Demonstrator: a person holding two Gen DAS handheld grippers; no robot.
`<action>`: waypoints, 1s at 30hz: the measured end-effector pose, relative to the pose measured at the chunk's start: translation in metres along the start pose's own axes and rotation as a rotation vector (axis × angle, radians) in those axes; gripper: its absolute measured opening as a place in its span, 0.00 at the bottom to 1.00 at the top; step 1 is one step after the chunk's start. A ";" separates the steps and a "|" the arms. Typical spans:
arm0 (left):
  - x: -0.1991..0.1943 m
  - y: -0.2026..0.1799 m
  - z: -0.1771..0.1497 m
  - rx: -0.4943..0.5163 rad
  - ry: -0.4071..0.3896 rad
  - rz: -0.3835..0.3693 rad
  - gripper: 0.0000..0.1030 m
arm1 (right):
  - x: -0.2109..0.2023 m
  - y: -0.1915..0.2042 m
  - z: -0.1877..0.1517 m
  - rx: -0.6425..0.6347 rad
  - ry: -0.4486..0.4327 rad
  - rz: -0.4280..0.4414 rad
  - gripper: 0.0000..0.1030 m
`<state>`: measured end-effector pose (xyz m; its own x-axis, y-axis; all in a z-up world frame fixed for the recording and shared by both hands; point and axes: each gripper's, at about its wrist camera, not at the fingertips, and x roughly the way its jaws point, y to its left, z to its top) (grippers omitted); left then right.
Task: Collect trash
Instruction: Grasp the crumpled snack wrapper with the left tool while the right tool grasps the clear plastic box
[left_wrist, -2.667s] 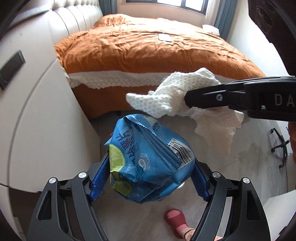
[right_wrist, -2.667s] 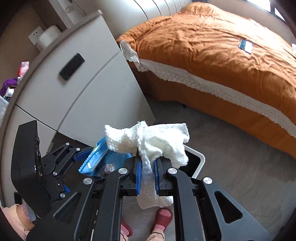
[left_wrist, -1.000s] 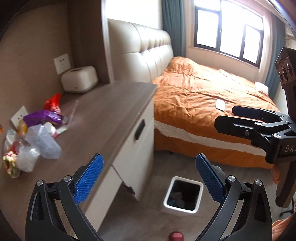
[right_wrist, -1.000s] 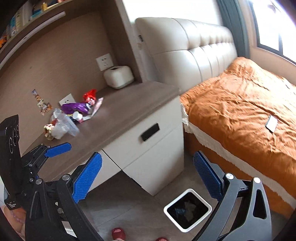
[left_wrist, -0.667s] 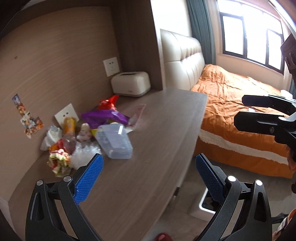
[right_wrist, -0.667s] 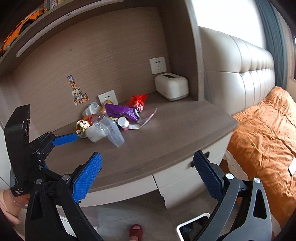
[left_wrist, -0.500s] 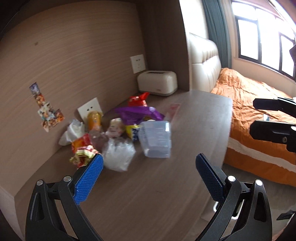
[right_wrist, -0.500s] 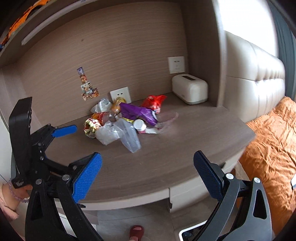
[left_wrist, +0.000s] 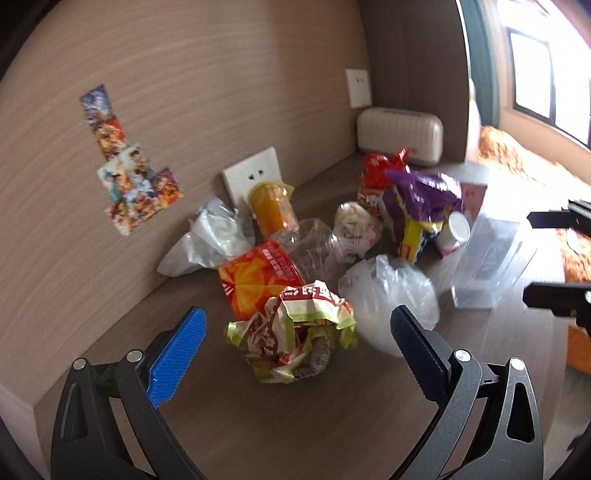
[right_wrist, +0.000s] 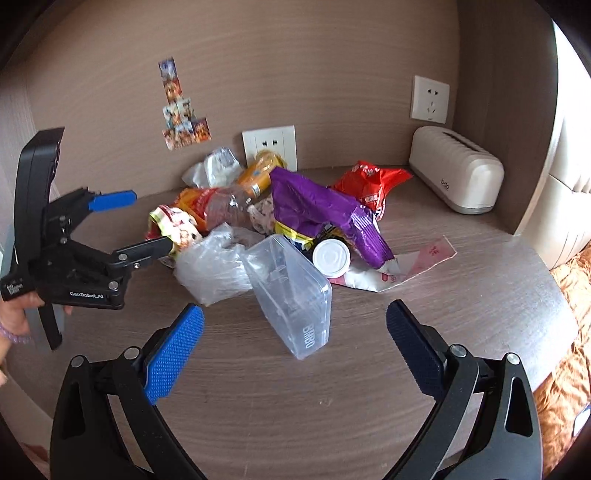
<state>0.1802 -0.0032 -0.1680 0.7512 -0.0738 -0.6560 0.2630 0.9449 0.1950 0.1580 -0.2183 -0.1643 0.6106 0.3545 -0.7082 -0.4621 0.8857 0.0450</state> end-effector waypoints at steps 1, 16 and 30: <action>0.006 0.003 -0.001 0.020 0.008 -0.008 0.95 | 0.004 -0.001 0.001 0.000 0.005 -0.001 0.96; 0.022 0.014 -0.006 -0.014 0.105 -0.100 0.45 | 0.028 0.000 0.007 0.041 0.039 0.053 0.33; -0.069 -0.055 0.034 0.035 0.012 -0.175 0.45 | -0.073 -0.021 0.000 0.105 -0.095 -0.026 0.33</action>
<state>0.1352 -0.0611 -0.1086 0.6849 -0.2325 -0.6905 0.4107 0.9060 0.1023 0.1231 -0.2630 -0.1131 0.6816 0.3534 -0.6408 -0.3783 0.9197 0.1049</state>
